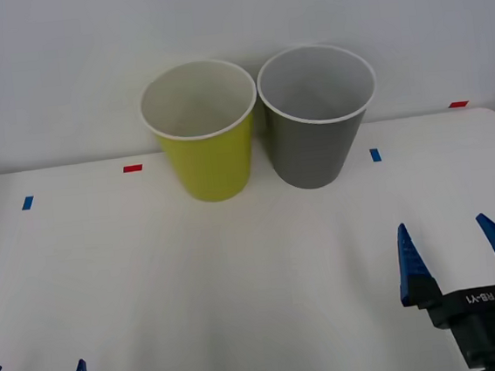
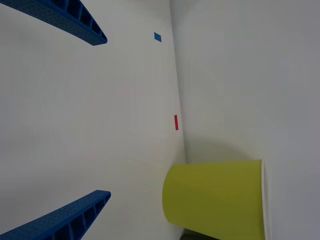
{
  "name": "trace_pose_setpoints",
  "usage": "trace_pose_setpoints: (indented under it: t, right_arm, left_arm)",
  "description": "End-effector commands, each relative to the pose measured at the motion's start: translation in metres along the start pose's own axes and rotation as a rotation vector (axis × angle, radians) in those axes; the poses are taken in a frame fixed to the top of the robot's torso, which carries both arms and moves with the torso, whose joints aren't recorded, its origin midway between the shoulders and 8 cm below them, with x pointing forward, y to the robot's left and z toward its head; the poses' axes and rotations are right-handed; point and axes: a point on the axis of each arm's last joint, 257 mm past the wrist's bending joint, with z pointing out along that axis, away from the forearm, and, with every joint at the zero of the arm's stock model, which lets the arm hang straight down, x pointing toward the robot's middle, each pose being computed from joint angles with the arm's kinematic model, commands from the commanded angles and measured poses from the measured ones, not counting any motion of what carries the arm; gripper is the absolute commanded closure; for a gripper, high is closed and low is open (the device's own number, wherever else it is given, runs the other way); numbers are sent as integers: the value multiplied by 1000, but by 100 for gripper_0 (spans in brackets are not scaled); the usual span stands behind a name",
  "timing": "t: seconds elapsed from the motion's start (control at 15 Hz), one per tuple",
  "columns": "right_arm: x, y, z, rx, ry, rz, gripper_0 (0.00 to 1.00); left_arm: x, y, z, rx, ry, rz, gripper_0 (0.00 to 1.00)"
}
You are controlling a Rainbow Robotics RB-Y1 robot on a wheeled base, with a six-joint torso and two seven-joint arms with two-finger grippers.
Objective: Put cans in the gray bin and PET bottles in the light green bin.
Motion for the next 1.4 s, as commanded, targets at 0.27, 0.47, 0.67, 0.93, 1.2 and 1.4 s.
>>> trace_pose_setpoints:
  t: [0.27, 0.47, 0.67, 0.93, 1.2, 1.4]
  right_arm:
    - [21, 1, -45, 34, 67, -19, 0]
    - [30, 1, -59, 39, 106, -14, 0]
    - [36, 3, -67, 34, 134, -9, 0]
    - [44, 8, -77, 28, 167, -3, 0]
    - [44, 8, -78, 27, 168, -4, 0]
    - [44, 8, -78, 27, 168, -4, 0]
  left_arm:
    - [0, 0, 0, 0, 0, 0, 0]
    - [0, 0, 0, 0, 0, 0, 0]
    - [0, 0, 0, 0, 0, 0, 0]
    - [0, 0, 0, 0, 0, 0, 0]
    - [0, 0, 0, 0, 0, 0, 0]
    - [0, 0, 0, 0, 0, 0, 0]
